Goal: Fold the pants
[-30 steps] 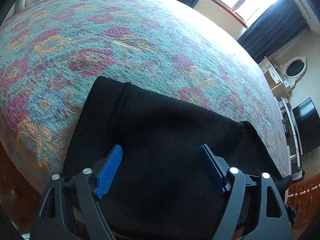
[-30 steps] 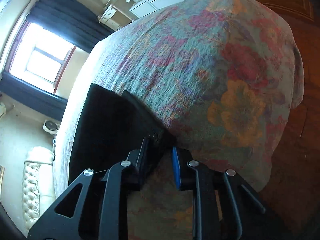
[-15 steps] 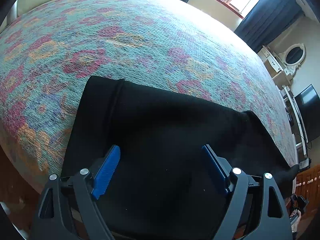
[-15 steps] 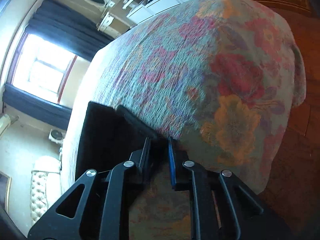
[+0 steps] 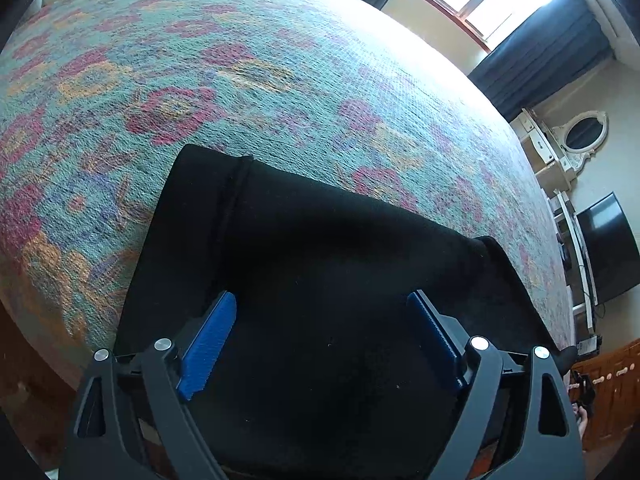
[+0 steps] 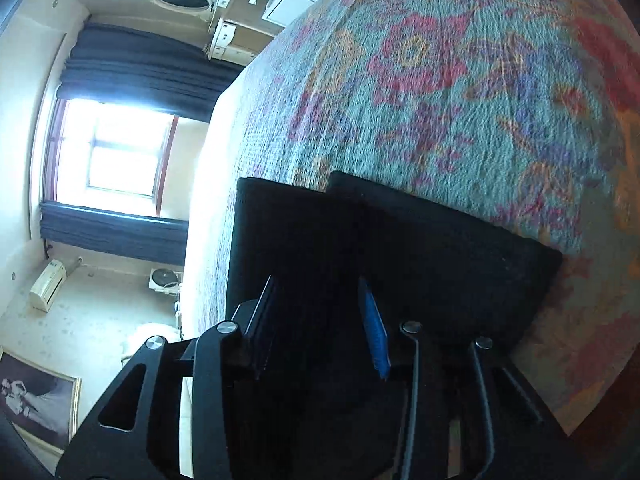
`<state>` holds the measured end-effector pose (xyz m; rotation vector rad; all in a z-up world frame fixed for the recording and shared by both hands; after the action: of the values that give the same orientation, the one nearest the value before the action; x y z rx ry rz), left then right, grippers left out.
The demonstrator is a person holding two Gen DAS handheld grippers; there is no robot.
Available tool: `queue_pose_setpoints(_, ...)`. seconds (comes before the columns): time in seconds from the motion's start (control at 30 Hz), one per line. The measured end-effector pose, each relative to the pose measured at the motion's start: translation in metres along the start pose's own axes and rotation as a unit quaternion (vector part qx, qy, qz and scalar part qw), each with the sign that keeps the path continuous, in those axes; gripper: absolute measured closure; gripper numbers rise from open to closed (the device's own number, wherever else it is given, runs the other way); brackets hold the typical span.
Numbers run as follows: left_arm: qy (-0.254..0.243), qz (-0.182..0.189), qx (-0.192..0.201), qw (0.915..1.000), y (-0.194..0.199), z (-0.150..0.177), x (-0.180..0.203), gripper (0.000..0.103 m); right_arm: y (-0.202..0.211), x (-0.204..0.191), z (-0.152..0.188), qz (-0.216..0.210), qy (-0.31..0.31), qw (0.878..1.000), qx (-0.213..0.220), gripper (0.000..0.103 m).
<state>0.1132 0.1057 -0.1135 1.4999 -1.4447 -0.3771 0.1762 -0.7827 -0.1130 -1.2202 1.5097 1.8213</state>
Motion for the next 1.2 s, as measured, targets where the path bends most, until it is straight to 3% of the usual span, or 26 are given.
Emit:
queue_pose_setpoints(0.07, 0.018, 0.012, 0.003, 0.9998, 0.001, 0.000, -0.002, 0.017, -0.006, -0.006, -0.005, -0.007, -0.006, 1.000, 0.010, 0.054)
queue_pose_setpoints(0.2, 0.029, 0.021, 0.005, 0.9993, 0.001, 0.000, -0.004, 0.016, -0.019, -0.018, -0.007, 0.007, 0.013, 1.000, 0.017, 0.057)
queue_pose_setpoints(0.27, 0.024, 0.018, 0.004, 0.9995, 0.001, 0.000, -0.003, 0.016, -0.024, -0.018, -0.005, 0.008, 0.012, 1.000, 0.011, 0.084)
queue_pose_setpoints(0.33, 0.019, 0.014, 0.003, 0.9997, 0.000, 0.001, -0.002, 0.016, -0.025, -0.016, -0.003, -0.003, -0.006, 1.000, 0.011, 0.093)
queue_pose_setpoints(0.6, 0.027, 0.020, 0.003, 0.9994, 0.002, 0.001, -0.002, 0.016, 0.043, -0.040, -0.008, -0.026, 0.019, 0.998, 0.052, 0.097)
queue_pose_setpoints(0.73, 0.028, 0.022, 0.002, 0.9994, 0.001, 0.000, -0.005, 0.016, 0.062, -0.004, -0.018, 0.016, 0.001, 0.998, 0.062, 0.097)
queue_pose_setpoints(0.83, 0.022, 0.020, 0.001, 0.9996, 0.001, 0.000, -0.004, 0.016, 0.054, 0.028, -0.020, 0.022, -0.046, 0.997, 0.051, 0.097)
queue_pose_setpoints(1.0, 0.021, 0.020, 0.000, 0.9996, 0.001, 0.000, -0.005, 0.016, 0.038, 0.030, -0.009, 0.003, -0.052, 0.998, 0.019, 0.092)
queue_pose_setpoints(1.07, 0.018, 0.018, -0.001, 0.9997, 0.001, 0.001, -0.005, 0.016, 0.034, 0.024, -0.004, -0.011, -0.052, 0.999, 0.007, 0.069)
queue_pose_setpoints(1.2, 0.013, 0.014, -0.002, 0.9998, 0.000, 0.000, -0.002, 0.016, 0.022, 0.012, 0.019, -0.017, -0.028, 0.999, -0.024, 0.062)
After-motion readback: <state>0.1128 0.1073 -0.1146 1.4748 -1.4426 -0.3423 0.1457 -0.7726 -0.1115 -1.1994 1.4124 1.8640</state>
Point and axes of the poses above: each gripper's, at about its wrist camera, not at the fingertips, and y roughly against the way its jaws point, x to its right, z to its underside, the point moved 9 cm from there along -y, roughly the way its jaws point, and after that the axes turned 11 degrees about -y, right-handed, at the moved point
